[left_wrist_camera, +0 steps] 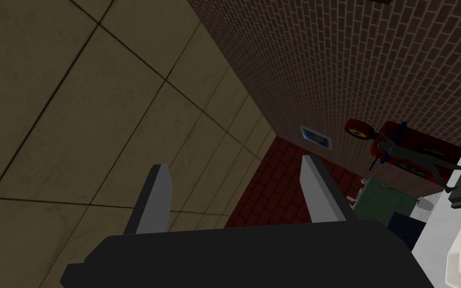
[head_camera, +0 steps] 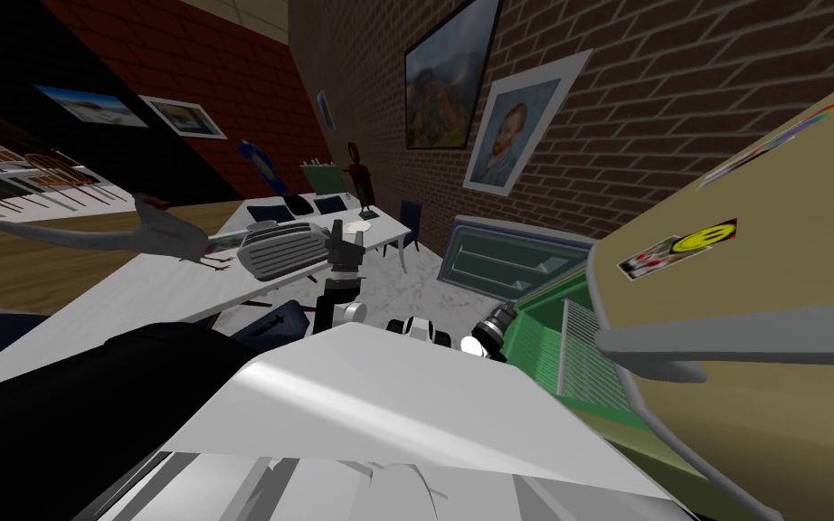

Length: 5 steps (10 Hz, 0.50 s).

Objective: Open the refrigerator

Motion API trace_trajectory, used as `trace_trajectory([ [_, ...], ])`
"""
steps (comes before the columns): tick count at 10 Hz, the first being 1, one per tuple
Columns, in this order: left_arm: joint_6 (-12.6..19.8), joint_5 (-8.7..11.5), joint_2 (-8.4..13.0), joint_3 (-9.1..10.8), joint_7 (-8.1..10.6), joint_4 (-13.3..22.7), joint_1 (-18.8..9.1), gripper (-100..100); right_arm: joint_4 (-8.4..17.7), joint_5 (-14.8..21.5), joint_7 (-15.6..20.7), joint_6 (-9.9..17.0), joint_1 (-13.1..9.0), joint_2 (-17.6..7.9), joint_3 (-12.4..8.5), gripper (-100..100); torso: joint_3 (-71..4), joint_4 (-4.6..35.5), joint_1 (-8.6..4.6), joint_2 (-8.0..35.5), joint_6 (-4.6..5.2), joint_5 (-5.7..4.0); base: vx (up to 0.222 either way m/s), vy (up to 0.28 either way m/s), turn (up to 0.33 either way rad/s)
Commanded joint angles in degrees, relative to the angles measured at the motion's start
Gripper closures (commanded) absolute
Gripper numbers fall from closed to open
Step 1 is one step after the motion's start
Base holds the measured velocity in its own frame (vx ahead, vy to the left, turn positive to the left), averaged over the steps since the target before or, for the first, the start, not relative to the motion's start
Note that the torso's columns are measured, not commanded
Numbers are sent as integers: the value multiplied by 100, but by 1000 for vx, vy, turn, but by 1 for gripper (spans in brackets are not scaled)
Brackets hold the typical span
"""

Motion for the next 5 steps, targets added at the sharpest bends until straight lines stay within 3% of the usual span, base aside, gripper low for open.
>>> trace_trajectory([
  [1,0,0,0,1,0,0,0,0,-360,-166,412,306,-1,120,-4,-100,5,3,-7,5,2,-3,-6,3,-91],
  [5,0,0,0,1,0,0,0,0,-841,-388,962,714,-2,281,-10,-100,-14,-6,24,-25,0,5,-12,-5,-59],
])
